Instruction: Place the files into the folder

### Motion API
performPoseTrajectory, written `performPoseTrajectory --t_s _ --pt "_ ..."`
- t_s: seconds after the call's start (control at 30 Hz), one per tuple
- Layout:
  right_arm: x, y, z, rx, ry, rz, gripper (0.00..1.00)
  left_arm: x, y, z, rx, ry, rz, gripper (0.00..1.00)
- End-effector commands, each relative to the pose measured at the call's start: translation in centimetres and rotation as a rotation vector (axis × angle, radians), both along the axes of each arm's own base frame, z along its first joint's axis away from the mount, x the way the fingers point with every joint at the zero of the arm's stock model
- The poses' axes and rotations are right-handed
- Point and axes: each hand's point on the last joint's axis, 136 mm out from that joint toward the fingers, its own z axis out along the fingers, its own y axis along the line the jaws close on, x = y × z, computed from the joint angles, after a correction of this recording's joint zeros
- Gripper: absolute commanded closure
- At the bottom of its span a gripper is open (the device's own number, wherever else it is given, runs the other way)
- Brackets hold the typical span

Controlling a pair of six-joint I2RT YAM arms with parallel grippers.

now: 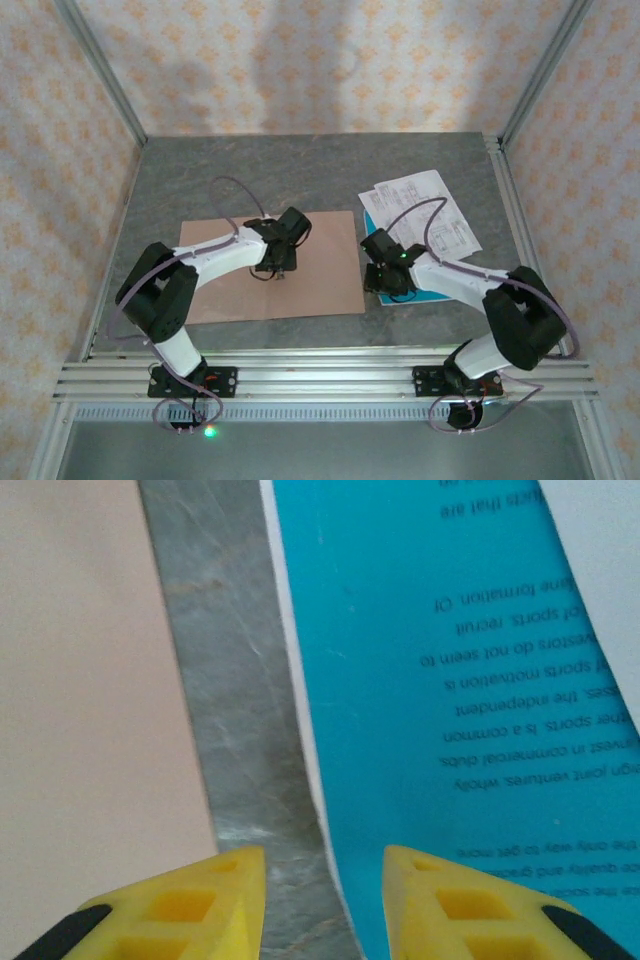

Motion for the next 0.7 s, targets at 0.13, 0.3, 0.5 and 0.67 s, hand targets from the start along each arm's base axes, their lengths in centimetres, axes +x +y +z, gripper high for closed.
performPoseTrajectory --t_s 0.13,0.3,0.5,0.67 --pt "-0.2 -0.1 -0.8 -0.106 0.036 0.104 0.68 1.0 -0.4 -1.1 0.017 0.010 -0.032 0.50" --pt "-0.2 -0.2 -1.1 -0.133 0.052 0.125 0.76 1.1 -0.6 -1.6 0.021 0.015 -0.039 0.52" --pt "-0.6 -0.5 -2.0 -0.161 0.085 0.151 0.82 1.3 -0.1 -1.9 0.061 0.019 -0.041 0.53" --pt "-0.4 -0.6 -1.9 -0.178 0.075 0.170 0.92 1.2 0.2 -0.5 0.055 -0.014 -0.040 0.52"
